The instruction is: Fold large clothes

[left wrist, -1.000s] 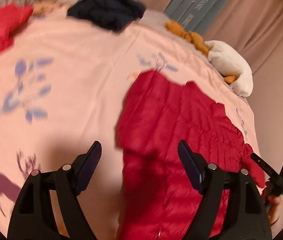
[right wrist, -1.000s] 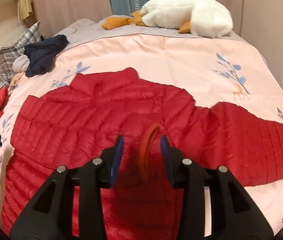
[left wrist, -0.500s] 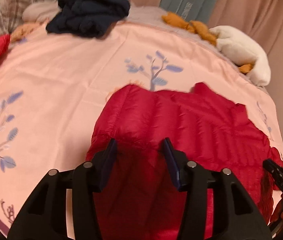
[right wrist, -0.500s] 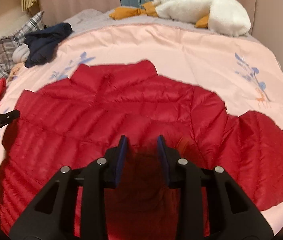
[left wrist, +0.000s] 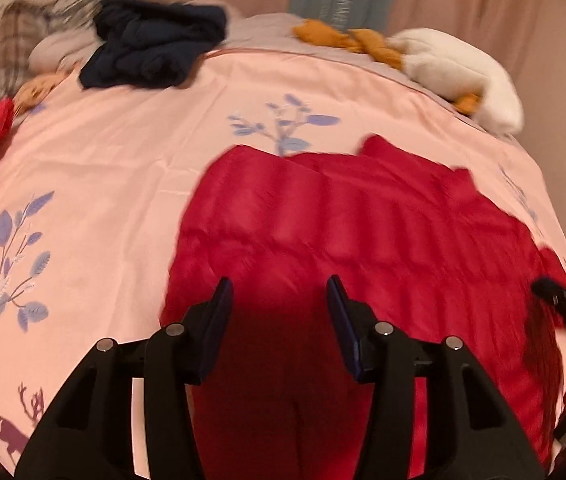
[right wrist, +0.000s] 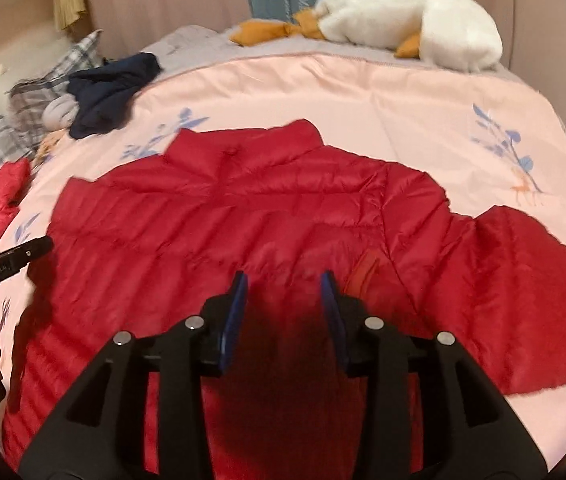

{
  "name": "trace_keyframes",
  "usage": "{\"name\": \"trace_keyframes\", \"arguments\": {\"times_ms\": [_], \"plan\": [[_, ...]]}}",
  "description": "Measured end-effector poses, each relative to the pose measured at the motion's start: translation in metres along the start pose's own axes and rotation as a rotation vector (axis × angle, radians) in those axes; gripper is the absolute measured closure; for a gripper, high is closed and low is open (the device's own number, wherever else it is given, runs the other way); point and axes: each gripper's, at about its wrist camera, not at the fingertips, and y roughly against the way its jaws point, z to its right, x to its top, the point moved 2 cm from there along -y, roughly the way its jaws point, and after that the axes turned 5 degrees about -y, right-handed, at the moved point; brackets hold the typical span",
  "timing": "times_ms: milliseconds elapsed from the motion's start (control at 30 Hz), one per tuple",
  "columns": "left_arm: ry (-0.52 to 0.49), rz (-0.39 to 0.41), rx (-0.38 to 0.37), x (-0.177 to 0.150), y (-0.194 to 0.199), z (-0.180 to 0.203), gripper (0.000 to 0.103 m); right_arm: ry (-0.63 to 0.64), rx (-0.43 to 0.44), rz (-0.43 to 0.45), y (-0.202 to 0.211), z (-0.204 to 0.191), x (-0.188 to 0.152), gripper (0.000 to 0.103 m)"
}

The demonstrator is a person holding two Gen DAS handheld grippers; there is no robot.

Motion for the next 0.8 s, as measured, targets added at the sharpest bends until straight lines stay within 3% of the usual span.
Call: {"name": "trace_keyframes", "arguments": {"times_ms": [167,267,400,500,567,700,800], "plan": [[-0.089,-0.030,0.017,-0.023,0.001,0.012,0.053,0.039,0.011,-0.036,0.003,-0.007,-0.025,0.062],[-0.066,-0.088,0.015,-0.033,-0.018,0.009,0.052,0.026,-0.002,-0.086,-0.017,-0.005,-0.037,0.062],[-0.084,-0.103,0.039,-0.031,-0.022,0.013,0.050,0.028,-0.013,-0.093,-0.027,-0.006,-0.041,0.061],[-0.029,-0.102,0.035,-0.029,-0.012,0.010,0.030,-0.027,0.017,-0.089,-0.016,0.000,-0.038,0.054],[0.021,-0.088,0.002,-0.032,0.003,0.010,0.018,-0.086,0.085,-0.054,0.005,0.008,-0.037,0.033],[0.052,-0.034,-0.048,-0.044,0.042,0.014,0.012,-0.132,0.102,0.043,0.055,0.037,-0.046,0.028],[0.077,0.005,-0.088,-0.058,0.075,0.014,0.004,-0.238,0.110,0.079,0.088,0.081,-0.062,0.024]]}}
